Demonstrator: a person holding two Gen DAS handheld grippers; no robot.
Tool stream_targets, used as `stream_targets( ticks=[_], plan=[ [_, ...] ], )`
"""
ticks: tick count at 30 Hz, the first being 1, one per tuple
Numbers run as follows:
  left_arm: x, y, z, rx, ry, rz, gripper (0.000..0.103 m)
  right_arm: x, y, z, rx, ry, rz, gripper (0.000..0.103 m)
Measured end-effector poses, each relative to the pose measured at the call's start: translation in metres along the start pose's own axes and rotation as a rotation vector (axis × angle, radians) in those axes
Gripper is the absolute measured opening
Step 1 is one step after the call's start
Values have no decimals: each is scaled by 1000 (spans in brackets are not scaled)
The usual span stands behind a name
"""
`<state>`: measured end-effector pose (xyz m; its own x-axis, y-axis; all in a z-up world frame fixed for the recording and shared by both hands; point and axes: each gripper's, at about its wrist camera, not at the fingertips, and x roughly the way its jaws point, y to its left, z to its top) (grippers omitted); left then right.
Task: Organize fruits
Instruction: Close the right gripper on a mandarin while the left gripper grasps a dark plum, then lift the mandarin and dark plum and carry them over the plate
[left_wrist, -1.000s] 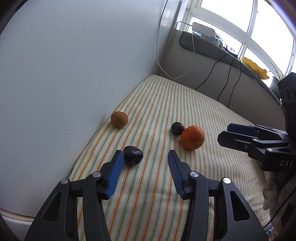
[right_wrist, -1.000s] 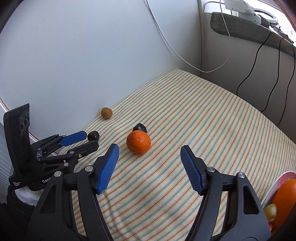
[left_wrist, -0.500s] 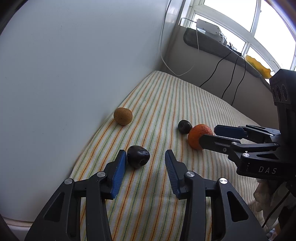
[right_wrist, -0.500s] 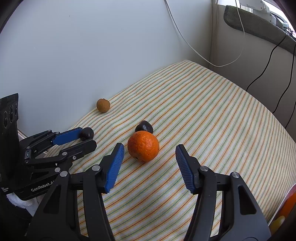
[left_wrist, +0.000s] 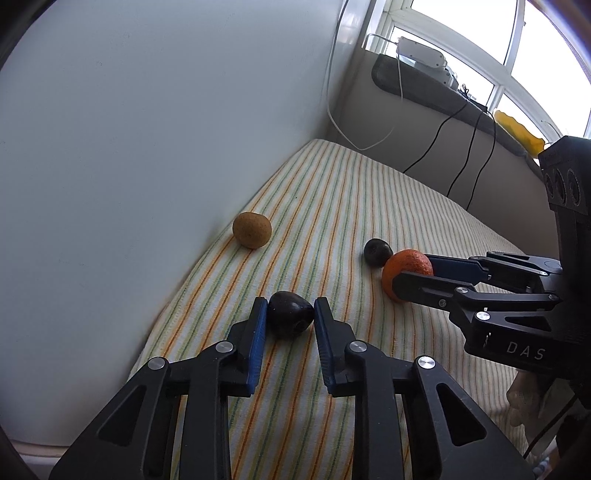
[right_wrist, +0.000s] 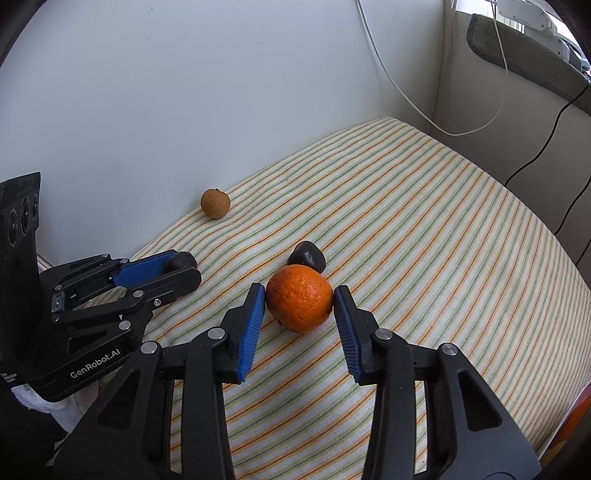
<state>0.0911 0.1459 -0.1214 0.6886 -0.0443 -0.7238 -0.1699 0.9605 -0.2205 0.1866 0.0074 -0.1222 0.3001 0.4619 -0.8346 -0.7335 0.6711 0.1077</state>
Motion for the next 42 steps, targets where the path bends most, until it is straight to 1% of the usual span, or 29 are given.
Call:
stream_targets(
  ticks=[8,17,22,28,35,42],
  plan=[
    [-7,-5,2,7,-11,-17,23,-14,-2,-9,16,-25,4,40],
    [-21,-27,4,31,-30,-73,23,-50,-9,-23,26,-82,-9,39],
    [-23,-46,7,53,-30,-118,23,-72,-16,-36,32,-114,-37,39],
    [-22,-76,7,87,-21,-183,23,-103,-34,-50,79,-149,-53,39],
    [-24,-114,4,139,-11,-249,23,-141,-63,-71,144,-200,-79,39],
    [-27,-151,0,196,0,-306,23,-178,-96,-94,205,-238,-140,39]
  ],
)
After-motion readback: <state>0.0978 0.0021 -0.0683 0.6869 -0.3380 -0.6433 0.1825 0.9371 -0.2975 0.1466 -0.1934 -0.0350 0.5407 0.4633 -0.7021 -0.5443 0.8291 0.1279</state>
